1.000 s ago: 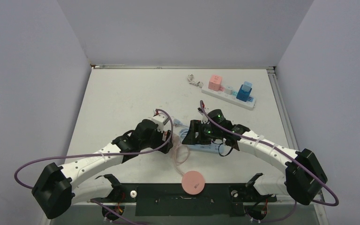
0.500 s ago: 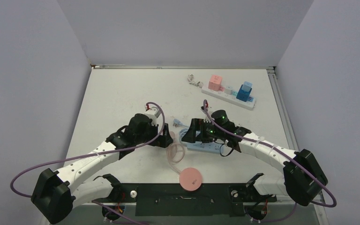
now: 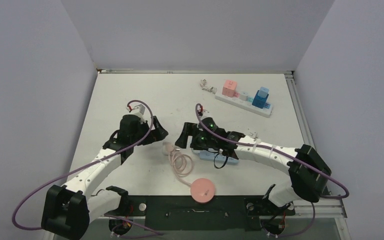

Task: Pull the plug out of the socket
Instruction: Remove the plug from the socket.

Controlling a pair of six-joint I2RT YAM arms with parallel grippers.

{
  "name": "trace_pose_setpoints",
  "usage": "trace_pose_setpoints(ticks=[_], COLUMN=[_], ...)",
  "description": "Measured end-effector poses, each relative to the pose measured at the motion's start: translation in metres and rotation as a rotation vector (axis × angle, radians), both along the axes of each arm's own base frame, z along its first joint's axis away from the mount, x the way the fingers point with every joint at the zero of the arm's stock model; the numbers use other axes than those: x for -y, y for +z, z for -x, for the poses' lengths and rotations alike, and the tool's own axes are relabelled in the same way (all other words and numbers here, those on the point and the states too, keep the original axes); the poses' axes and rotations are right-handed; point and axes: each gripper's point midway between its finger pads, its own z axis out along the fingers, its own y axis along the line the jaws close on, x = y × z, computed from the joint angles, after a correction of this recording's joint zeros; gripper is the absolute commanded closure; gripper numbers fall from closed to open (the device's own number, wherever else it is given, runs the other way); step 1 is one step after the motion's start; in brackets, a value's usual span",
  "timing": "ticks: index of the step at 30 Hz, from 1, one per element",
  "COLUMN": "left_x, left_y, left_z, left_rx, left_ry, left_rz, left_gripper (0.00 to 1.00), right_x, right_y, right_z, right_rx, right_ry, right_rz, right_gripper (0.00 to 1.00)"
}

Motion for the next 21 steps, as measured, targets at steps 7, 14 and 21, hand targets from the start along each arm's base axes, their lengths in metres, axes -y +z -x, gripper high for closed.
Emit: trace_pose_setpoints(ticks=[7, 14, 21], left_x=[-0.032, -0.044, -0.047], left_y=[0.005, 0.007, 0.017], left_z=[-0.015, -0.015, -0.016], left_rx=[0.018, 0.024, 0.035], left_ry=[0.105, 0.129, 0.090], left_rz=[0.010, -0.020, -0.076], left_gripper=[0.03, 0.03, 0.03], right_x=[-0.045, -0.069, -0.050], right_y=[-0.005, -0.034, -0.054], right_z=[0.007, 0.006, -0.003], right_rx=[0.054, 0.120, 0.156], right_ry=[-0.047, -0.081, -0.112], right_rz=[0.174, 0.403, 0.571], right_gripper=[0.20, 0.27, 0.39])
